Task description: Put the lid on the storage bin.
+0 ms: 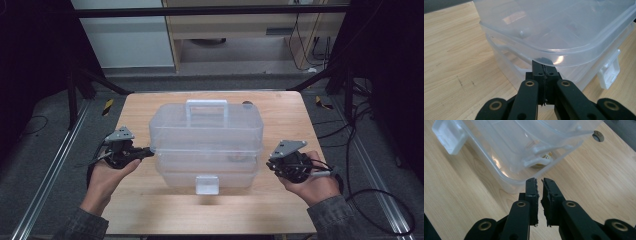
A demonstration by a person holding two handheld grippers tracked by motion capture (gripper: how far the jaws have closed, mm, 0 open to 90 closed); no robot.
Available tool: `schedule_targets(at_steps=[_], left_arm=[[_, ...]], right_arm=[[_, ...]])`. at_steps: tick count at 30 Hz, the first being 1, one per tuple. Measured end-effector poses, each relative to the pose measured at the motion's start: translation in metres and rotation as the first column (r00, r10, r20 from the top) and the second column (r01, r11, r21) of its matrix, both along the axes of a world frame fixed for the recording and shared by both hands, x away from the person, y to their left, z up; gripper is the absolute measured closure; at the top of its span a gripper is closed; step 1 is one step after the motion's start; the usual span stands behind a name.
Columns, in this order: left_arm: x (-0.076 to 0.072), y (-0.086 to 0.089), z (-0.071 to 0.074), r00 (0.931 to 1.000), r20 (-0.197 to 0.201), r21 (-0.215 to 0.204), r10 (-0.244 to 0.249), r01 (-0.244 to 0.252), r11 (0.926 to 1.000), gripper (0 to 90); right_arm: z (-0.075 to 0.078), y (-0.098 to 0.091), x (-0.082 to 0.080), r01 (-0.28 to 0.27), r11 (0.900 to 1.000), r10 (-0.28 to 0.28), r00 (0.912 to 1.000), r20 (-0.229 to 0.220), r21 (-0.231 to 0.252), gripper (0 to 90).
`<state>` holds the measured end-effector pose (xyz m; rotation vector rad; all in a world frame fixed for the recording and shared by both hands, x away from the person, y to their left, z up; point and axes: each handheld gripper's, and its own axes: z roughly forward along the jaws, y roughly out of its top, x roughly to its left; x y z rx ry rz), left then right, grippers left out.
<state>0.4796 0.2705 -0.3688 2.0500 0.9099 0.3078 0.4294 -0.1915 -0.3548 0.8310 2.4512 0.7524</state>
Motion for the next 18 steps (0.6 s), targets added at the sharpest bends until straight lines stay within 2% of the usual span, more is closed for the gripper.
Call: schedule_targets(at_steps=[6, 18], left_arm=[[-0.002, 0.000, -0.005, 1.0000, -0.008, 0.011, -0.005, 0.005, 0.9999, 89.8], [-0.005, 0.002, -0.009, 0.9999, -0.014, 0.016, -0.004, 0.004, 0.9999, 89.8]], right_arm=[[-0.011, -0.007, 0.002, 0.030, 0.9995, -0.030, 0.9995, -0.013, 0.009, 80.7], [-0.028, -0.010, 0.005, 0.050, 0.9986, -0.049, 0.9980, -0.039, 0.017, 79.5]])
